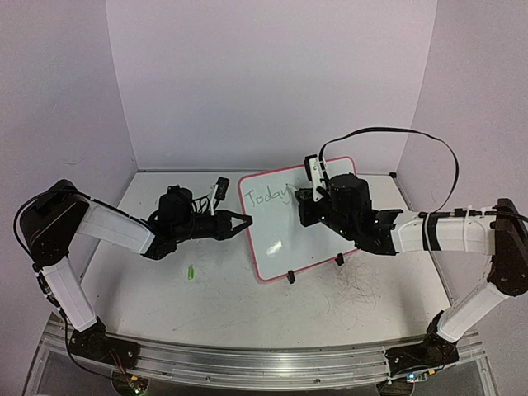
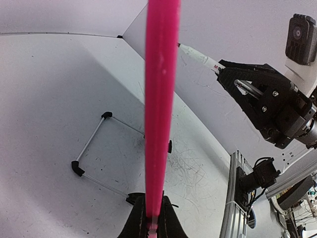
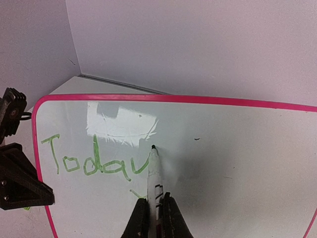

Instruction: Write a sentence on the whiteboard

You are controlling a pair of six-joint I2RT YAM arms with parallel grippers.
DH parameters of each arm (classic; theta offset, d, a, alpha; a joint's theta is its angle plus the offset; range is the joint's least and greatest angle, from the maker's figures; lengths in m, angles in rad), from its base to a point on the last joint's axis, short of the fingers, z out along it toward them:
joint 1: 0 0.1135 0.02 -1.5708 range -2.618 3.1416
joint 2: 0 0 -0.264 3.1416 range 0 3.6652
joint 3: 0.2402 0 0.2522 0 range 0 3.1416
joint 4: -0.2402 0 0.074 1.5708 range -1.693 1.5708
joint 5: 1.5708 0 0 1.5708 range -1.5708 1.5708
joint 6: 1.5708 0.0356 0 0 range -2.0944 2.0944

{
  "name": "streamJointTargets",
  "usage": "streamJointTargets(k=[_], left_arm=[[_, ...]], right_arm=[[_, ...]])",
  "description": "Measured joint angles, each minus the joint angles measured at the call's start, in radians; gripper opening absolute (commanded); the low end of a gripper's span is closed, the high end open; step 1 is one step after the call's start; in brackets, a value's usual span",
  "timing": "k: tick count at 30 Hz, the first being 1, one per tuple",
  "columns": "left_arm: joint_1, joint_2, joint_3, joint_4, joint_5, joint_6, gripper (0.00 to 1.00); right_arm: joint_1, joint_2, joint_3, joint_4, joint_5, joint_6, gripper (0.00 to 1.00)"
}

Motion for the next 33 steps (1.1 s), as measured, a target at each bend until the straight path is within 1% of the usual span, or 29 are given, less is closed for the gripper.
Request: streamJointTargets(k=[7, 11, 15, 24, 33], left_arm=[[0.000, 0.000, 0.000, 0.000, 0.001, 0.000, 0.00], [0.000, 0.000, 0.000, 0.000, 0.001, 0.002, 0.00], [0.000, -0.001, 0.000, 0.000, 0.001, 0.002, 0.00], [0.000, -0.001, 0.000, 0.000, 0.001, 0.002, 0.00], [0.000, -0.001, 0.000, 0.000, 0.002, 0.002, 0.00]], right_arm=[[0.003, -0.013, -0.009, -0.005, -0.030, 0.003, 0.00], [0.008, -0.104, -0.078, -0.020, -0.062, 0.004, 0.00], [0.006, -0.161, -0.088, -0.009, -0.063, 0.005, 0.00], [0.000, -0.085, -0.082, -0.016, -0.033, 0.008, 0.00], [0.000, -0.072, -0.047, -0.014, 0.001, 0.007, 0.00]])
